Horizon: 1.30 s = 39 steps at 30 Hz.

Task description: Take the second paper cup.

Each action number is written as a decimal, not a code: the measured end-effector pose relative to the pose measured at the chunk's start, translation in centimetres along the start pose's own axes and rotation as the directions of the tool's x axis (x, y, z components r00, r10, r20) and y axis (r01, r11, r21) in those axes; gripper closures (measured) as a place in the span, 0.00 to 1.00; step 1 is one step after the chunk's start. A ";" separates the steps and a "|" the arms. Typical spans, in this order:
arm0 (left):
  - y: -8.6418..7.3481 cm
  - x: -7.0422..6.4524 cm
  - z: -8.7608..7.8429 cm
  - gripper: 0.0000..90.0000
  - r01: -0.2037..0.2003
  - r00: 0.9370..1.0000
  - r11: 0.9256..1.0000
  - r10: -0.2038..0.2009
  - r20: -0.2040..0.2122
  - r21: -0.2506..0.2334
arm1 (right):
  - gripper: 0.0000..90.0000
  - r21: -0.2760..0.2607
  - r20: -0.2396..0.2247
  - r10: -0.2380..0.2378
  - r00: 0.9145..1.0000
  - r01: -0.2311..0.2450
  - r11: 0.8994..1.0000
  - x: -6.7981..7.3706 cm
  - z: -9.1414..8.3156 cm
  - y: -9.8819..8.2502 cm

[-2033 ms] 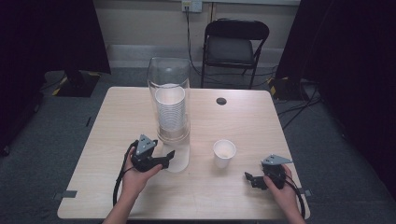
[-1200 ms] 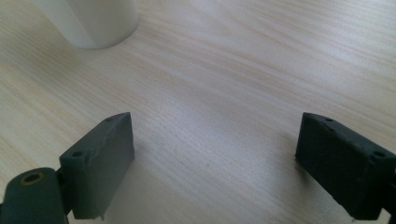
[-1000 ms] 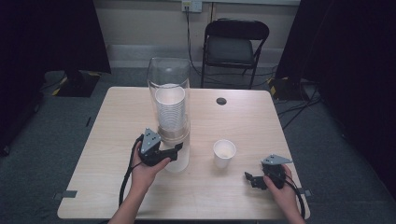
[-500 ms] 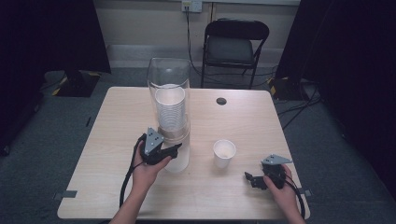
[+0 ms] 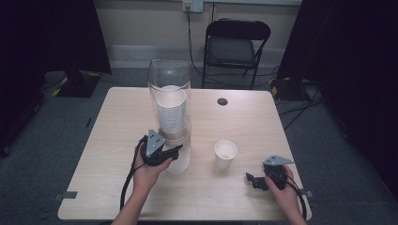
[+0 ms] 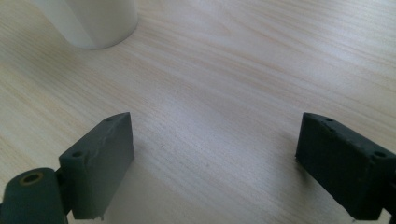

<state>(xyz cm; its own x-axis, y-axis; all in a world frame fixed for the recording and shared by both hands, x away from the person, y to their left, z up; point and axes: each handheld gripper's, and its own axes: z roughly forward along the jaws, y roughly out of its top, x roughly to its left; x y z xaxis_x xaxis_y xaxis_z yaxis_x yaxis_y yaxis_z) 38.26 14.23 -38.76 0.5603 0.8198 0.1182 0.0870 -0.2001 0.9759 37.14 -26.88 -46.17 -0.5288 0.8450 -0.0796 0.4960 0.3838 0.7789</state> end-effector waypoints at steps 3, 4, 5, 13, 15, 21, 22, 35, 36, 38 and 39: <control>-0.1 -0.1 0.0 0.38 0.001 1.000 1.000 -0.001 -0.002 -0.007 | 0.12 0.000 0.000 0.000 1.000 0.000 1.000 0.0 0.0 0.0; -0.1 -0.1 0.0 0.38 -0.004 1.000 1.000 0.004 -0.007 -0.003 | 0.12 0.000 0.000 0.000 1.000 0.000 1.000 0.0 0.0 0.0; -0.1 -0.1 0.0 0.38 -0.002 1.000 1.000 0.002 -0.010 -0.007 | 0.12 0.000 0.000 0.000 1.000 0.000 1.000 0.0 0.0 0.0; -0.1 -0.1 0.1 0.38 -0.028 1.000 0.999 0.028 -0.012 0.037 | 0.12 0.000 0.000 0.000 1.000 0.000 1.000 0.0 0.0 0.0; -0.4 -0.1 0.2 0.38 -0.025 1.000 0.998 0.026 -0.013 0.052 | 0.12 -0.001 0.000 -0.002 1.000 0.002 1.000 0.0 0.0 0.0; -6.4 -0.9 1.3 0.40 0.010 0.999 0.939 -0.024 0.037 0.343 | 0.12 0.001 0.001 0.002 1.000 -0.002 1.000 0.0 0.0 0.0; -6.0 -1.1 0.9 0.40 -0.015 0.999 0.950 0.003 0.040 0.312 | 0.12 0.000 0.002 0.000 1.000 0.000 1.000 0.0 0.0 0.0; -6.4 -0.2 -1.2 0.39 -0.014 0.996 0.950 -0.013 0.083 0.313 | 0.11 0.003 0.004 0.005 1.000 -0.005 1.000 0.0 0.0 0.0; -6.5 -0.2 -1.4 0.39 -0.018 0.996 0.950 -0.010 0.087 0.311 | 0.11 0.003 0.005 0.005 1.000 -0.005 1.000 0.0 0.0 0.0; -6.6 -0.2 -1.6 0.39 -0.024 0.996 0.951 -0.005 0.091 0.308 | 0.10 0.004 0.005 0.006 1.000 -0.006 1.000 0.0 0.0 0.0; -6.7 -0.2 -1.8 0.38 -0.028 0.995 0.950 -0.002 0.095 0.310 | 0.10 0.004 0.006 0.007 1.000 -0.007 1.000 0.0 0.1 0.0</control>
<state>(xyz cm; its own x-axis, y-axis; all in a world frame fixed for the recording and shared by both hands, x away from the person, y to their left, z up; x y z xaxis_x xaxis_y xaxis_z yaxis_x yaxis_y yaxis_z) 36.14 16.38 -45.02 0.6357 0.7656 0.0984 0.3226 -0.3793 0.8672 37.20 -26.83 -46.17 -0.5215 0.8497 -0.0782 0.5021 0.3796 0.7771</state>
